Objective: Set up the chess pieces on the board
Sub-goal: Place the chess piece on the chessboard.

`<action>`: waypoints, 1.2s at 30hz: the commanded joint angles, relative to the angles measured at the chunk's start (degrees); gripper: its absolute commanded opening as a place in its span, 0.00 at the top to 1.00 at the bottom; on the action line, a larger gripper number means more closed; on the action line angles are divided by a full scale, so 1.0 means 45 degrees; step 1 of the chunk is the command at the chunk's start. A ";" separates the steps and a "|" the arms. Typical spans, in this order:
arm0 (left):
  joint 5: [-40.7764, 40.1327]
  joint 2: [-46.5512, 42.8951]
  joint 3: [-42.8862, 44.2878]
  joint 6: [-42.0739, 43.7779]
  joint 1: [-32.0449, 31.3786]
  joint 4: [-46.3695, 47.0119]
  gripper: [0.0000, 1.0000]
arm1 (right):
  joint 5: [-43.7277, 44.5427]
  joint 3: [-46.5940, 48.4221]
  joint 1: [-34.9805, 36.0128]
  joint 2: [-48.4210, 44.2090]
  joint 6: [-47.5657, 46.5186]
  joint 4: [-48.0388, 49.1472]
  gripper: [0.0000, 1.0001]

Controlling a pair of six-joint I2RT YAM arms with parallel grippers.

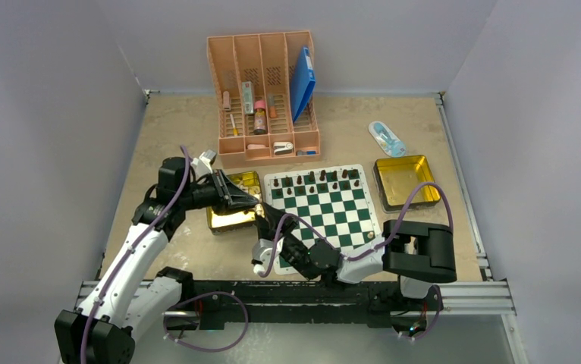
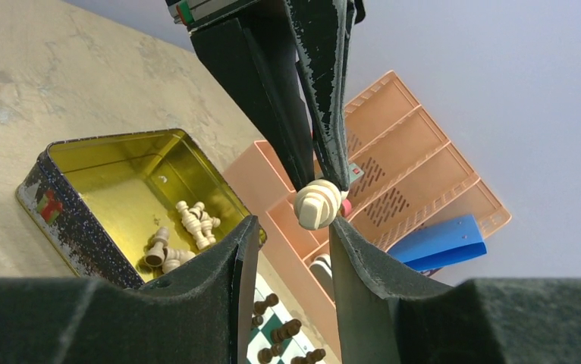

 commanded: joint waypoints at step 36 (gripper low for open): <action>-0.1406 0.0112 0.0929 0.2133 0.0074 -0.0570 0.42 | 0.3562 0.0735 0.0113 -0.2556 0.4583 -0.0460 1.00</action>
